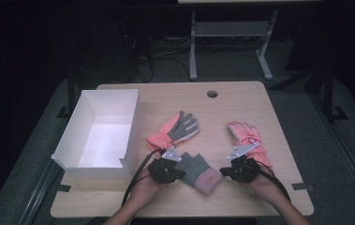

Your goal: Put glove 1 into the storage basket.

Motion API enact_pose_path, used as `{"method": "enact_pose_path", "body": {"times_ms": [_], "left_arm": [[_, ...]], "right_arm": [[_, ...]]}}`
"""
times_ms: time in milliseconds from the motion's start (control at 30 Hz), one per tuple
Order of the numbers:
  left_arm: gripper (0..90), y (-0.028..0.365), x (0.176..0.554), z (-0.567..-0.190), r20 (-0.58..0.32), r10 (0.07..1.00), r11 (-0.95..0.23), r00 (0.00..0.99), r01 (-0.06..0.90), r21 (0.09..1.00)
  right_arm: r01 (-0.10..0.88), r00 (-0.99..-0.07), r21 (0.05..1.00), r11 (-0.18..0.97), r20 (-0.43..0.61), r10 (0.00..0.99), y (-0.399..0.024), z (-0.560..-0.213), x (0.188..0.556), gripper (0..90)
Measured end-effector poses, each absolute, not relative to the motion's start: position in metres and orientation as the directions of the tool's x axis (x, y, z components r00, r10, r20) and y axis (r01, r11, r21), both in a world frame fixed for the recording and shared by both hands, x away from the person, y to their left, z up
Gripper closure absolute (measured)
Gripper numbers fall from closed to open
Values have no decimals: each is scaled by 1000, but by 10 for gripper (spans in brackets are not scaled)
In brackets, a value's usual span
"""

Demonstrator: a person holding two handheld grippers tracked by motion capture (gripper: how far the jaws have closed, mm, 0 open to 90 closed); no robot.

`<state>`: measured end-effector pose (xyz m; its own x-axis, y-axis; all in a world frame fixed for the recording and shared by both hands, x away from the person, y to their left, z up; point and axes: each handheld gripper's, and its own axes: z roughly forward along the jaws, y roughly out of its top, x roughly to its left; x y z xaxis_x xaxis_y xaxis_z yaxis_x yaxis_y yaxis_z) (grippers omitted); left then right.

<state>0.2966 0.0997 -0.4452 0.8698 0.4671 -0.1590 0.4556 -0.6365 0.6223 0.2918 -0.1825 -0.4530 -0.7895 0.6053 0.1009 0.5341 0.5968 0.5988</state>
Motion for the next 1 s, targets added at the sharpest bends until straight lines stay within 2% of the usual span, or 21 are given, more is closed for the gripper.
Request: {"method": "enact_pose_path", "body": {"times_ms": [333,600,1000], "left_arm": [[896,96,312,-447,-163,480,-638,862,471,610],[896,93,328,-446,-147,493,-642,858,472,604],[897,84,345,-447,-170,497,-622,851,486,614]], "right_arm": [[515,-821,569,641,111,561,-176,-457,288,900],[497,-841,570,655,131,524,-171,-456,283,900],[461,-874,582,670,167,457,-153,-456,273,900]]}}
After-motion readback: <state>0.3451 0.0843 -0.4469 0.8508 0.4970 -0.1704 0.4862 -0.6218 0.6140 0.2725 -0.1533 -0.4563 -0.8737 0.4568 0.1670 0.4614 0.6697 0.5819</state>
